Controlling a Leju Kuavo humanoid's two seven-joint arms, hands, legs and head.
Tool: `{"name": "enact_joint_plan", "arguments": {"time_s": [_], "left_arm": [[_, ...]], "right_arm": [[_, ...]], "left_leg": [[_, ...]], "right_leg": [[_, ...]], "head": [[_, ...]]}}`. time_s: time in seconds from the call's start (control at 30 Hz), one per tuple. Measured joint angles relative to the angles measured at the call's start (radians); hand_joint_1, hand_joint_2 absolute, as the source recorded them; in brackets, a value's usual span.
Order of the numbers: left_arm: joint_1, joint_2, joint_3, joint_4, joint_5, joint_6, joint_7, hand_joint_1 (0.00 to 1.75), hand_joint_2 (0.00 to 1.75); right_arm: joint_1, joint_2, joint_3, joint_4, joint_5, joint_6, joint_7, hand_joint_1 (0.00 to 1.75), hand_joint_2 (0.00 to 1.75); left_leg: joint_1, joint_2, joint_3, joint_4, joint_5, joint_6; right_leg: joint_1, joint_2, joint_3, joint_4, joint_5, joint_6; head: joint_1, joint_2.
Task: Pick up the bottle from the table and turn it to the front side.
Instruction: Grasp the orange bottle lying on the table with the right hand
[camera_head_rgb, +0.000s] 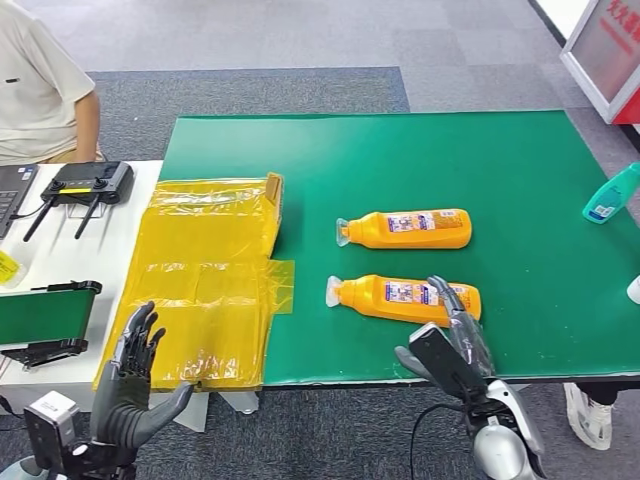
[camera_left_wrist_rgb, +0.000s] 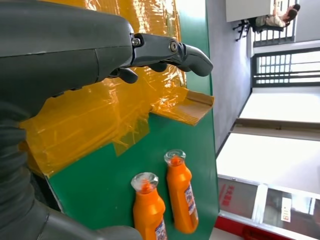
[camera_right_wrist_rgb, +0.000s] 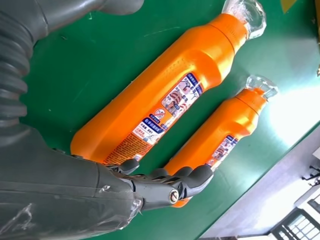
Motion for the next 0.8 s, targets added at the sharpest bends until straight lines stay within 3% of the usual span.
{"name": "enact_joint_plan", "arguments": {"time_s": [0.1, 0.23, 0.3, 0.53, 0.8], "left_arm": [[0.000, 0.000, 0.000, 0.002, 0.001, 0.000, 0.002, 0.00, 1.75], [-0.005, 0.001, -0.002, 0.008, 0.003, 0.001, 0.010, 0.00, 1.75], [-0.011, 0.002, -0.006, 0.014, 0.004, 0.002, 0.012, 0.00, 1.75], [-0.031, 0.015, -0.021, 0.042, 0.020, 0.015, 0.013, 0.00, 1.75], [-0.037, 0.031, -0.041, 0.066, 0.036, 0.023, 0.013, 0.00, 1.75]], "right_arm": [[-0.007, -0.009, 0.004, 0.006, 0.117, -0.042, 0.051, 0.00, 1.75], [-0.063, -0.039, 0.045, 0.043, 0.438, -0.079, 0.196, 0.00, 1.75], [-0.108, -0.053, 0.075, 0.086, 0.533, -0.063, 0.247, 0.00, 1.75], [-0.239, -0.076, 0.159, 0.269, 0.602, -0.048, 0.307, 0.00, 1.75], [-0.318, -0.093, 0.198, 0.402, 0.606, -0.051, 0.314, 0.00, 1.75]], "left_leg": [[0.000, 0.000, 0.000, 0.000, 0.000, 0.000], [0.000, 0.000, 0.000, 0.000, 0.000, 0.000], [0.000, 0.000, 0.000, 0.000, 0.001, 0.000], [0.000, 0.000, 0.000, 0.000, 0.003, 0.000], [0.000, 0.000, 0.000, 0.000, 0.003, 0.000]], "right_leg": [[0.000, 0.000, 0.000, 0.000, 0.000, 0.000], [0.000, 0.000, 0.000, 0.000, 0.001, 0.000], [0.000, 0.000, 0.000, 0.000, 0.001, 0.000], [0.000, 0.000, 0.000, 0.000, 0.003, -0.001], [0.000, 0.000, 0.000, 0.000, 0.003, -0.001]], "head": [[0.000, 0.000], [0.000, 0.000], [0.000, 0.000], [0.000, 0.000], [0.000, 0.000]]}}
